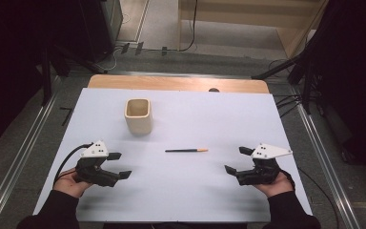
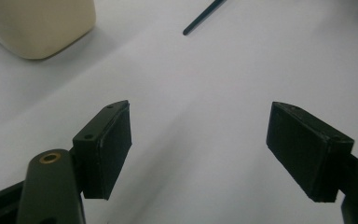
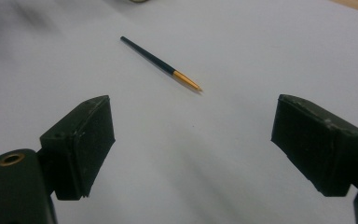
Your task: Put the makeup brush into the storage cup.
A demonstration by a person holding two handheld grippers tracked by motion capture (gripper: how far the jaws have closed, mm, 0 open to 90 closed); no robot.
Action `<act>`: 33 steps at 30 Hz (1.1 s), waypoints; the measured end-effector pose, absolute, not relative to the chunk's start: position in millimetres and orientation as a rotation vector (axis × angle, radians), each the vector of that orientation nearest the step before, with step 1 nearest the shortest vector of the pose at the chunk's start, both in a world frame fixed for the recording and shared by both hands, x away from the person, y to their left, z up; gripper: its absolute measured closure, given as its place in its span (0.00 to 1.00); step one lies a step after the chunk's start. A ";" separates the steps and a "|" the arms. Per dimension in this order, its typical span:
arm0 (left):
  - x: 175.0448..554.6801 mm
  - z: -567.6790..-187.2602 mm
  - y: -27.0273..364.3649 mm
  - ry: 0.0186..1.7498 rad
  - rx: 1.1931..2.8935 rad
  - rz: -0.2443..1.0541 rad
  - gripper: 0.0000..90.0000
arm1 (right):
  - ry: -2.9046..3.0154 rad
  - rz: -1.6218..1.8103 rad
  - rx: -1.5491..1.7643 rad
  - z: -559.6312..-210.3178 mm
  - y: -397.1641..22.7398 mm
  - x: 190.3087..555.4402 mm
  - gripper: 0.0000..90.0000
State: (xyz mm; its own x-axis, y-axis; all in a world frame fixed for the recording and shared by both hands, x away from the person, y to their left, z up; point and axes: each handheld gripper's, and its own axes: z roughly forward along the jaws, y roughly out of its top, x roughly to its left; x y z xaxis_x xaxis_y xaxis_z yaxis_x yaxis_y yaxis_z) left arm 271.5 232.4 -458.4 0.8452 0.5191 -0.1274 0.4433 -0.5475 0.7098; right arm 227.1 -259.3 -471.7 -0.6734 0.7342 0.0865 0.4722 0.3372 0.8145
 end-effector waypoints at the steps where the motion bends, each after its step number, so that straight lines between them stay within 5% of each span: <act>1: 271.3 -458.6 232.8 0.697 2.238 0.122 0.25 | 2.310 1.248 1.081 -471.8 -259.5 227.2 0.15; 33: 273.1 -461.2 231.7 0.724 2.280 0.084 0.26 | 2.306 1.212 1.110 -470.9 -262.5 227.9 0.15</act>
State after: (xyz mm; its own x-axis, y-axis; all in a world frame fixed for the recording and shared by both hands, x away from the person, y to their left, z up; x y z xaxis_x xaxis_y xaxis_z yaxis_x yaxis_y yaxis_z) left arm 273.1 231.7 -461.2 0.8393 0.5233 -0.1476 0.4755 -0.5747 0.6661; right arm 227.9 -262.5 -470.9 -0.6525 0.7537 0.0790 0.4922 0.3422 0.8004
